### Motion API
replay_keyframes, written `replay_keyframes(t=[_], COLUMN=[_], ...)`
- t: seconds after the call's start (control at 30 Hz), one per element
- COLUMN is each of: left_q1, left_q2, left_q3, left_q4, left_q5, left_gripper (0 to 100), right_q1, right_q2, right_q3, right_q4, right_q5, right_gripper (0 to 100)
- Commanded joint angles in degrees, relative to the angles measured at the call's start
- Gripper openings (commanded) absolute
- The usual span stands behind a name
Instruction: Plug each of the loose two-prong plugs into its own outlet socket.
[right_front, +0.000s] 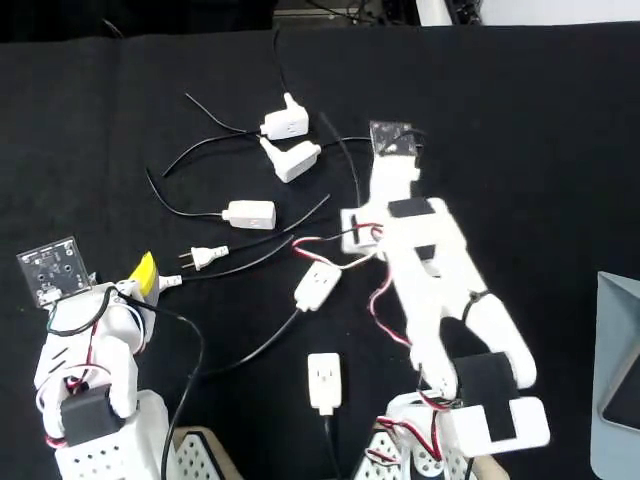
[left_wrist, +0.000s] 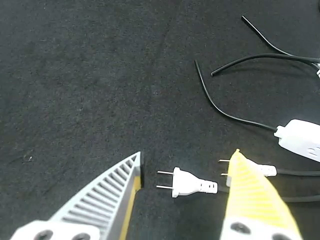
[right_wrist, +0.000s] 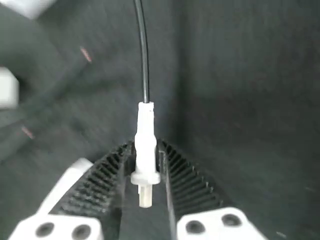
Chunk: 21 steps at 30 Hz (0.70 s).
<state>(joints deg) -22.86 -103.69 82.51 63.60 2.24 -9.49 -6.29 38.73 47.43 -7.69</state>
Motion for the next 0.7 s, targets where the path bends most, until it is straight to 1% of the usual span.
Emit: replay_keyframes(t=[0.0, 0.13, 0.2, 0.3, 0.43, 0.57, 0.67], left_q1=[-0.4, -0.4, -0.4, -0.4, -0.4, -0.4, -0.5], left_q2=[-0.4, -0.4, -0.4, -0.4, -0.4, -0.4, -0.4], left_q3=[-0.6, -0.6, -0.6, -0.6, -0.6, -0.6, -0.6], left_q4=[-1.2, -1.2, -1.2, -1.2, -1.2, -1.2, -1.2], left_q5=[0.3, 0.2, 0.2, 0.2, 0.2, 0.2, 0.2], left_gripper=[27, 27, 27, 27, 27, 27, 27], right_q1=[3.7, 5.8, 6.2, 6.1, 5.9, 5.9, 4.6], right_q2=[-0.7, 2.2, 3.2, 4.0, 4.3, 4.4, 4.7], right_q3=[-2.2, -2.7, -2.7, -2.7, -4.3, -8.7, -9.7], right_q4=[7.2, 10.8, 12.0, 13.7, 17.1, 22.3, 23.2], right_q5=[14.6, 22.2, 24.3, 25.6, 25.8, 25.8, 25.8], right_gripper=[1.2, 1.5, 1.6, 2.1, 10.2, 10.3, 10.3])
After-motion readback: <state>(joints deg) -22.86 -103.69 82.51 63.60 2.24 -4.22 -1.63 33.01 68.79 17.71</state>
